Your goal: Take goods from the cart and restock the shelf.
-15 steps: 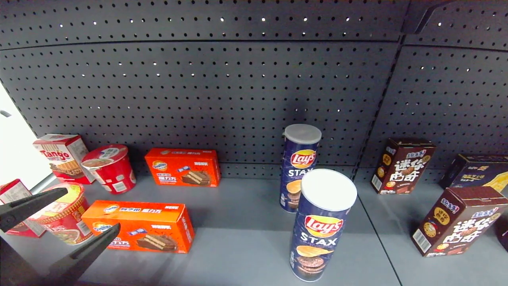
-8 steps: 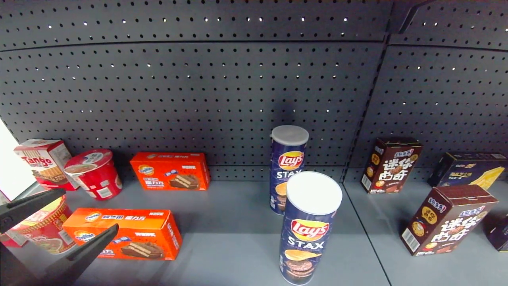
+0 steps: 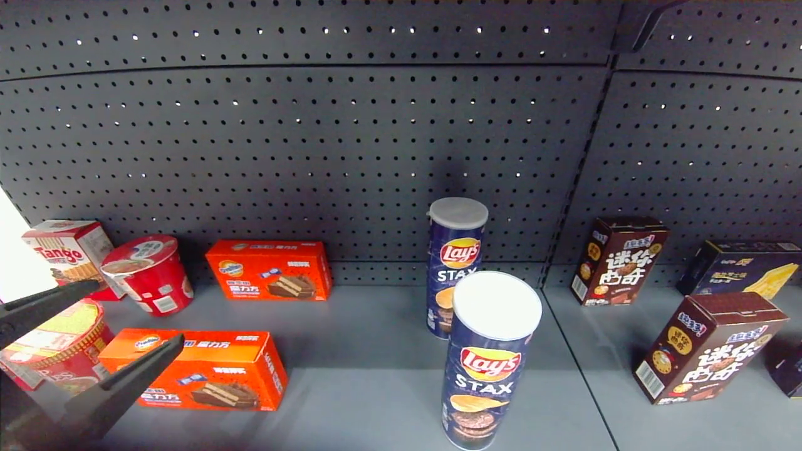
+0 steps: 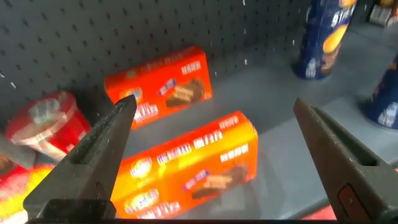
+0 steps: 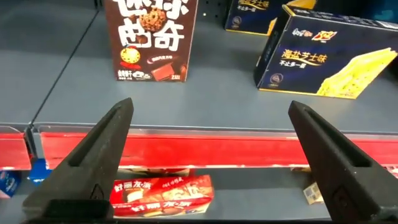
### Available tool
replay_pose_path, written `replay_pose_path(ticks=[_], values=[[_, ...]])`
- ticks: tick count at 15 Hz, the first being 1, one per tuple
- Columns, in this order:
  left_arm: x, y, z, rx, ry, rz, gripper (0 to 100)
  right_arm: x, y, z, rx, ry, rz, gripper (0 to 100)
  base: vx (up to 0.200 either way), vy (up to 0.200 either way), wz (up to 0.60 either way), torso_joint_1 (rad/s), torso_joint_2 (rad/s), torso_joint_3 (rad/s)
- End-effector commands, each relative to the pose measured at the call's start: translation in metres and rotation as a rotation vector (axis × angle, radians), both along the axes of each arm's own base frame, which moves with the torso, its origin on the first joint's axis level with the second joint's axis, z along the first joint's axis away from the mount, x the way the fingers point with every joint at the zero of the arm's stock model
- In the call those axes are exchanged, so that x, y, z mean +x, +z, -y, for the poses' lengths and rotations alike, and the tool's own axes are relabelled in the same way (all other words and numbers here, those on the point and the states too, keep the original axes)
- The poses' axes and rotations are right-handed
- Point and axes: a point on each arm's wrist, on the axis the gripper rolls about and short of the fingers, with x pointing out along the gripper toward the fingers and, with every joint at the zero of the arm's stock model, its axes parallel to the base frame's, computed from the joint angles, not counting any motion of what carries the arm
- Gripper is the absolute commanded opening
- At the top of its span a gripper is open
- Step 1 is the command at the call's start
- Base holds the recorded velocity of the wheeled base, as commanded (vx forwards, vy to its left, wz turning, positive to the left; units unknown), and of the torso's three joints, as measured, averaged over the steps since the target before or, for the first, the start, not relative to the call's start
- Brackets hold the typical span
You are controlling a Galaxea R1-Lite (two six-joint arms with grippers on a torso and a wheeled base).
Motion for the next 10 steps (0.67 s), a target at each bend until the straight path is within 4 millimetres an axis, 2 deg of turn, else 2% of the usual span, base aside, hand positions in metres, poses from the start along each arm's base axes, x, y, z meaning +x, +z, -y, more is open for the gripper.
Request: replay_pose_path(ticks=[1, 2, 3, 7, 10], values=[[0.013, 0.011, 0.003, -0.001, -0.008, 0.003, 100, 0.008, 0.054, 0.0, 0.049, 0.086, 0.009, 100, 0.0, 0.0, 0.0, 0.0, 0.0, 0.0], [0.017, 0.012, 0.005, 0.001, -0.014, -0.006, 100, 0.014, 0.085, -0.001, 0.068, 0.229, 0.005, 100, 0.0, 0.0, 0.0, 0.0, 0.0, 0.0], [0.022, 0.011, 0.006, 0.004, -0.019, -0.02, 100, 0.021, 0.1, -0.003, 0.039, 0.385, -0.022, 100, 0.0, 0.0, 0.0, 0.0, 0.0, 0.0], [0.031, 0.016, 0.009, 0.004, -0.048, -0.026, 100, 0.052, 0.098, -0.013, -0.018, 0.691, -0.198, 100, 0.0, 0.0, 0.0, 0.0, 0.0, 0.0], [0.034, 0.016, 0.01, 0.007, -0.047, -0.032, 100, 0.074, 0.094, -0.033, -0.066, 0.82, -0.336, 100, 0.0, 0.0, 0.0, 0.0, 0.0, 0.0]])
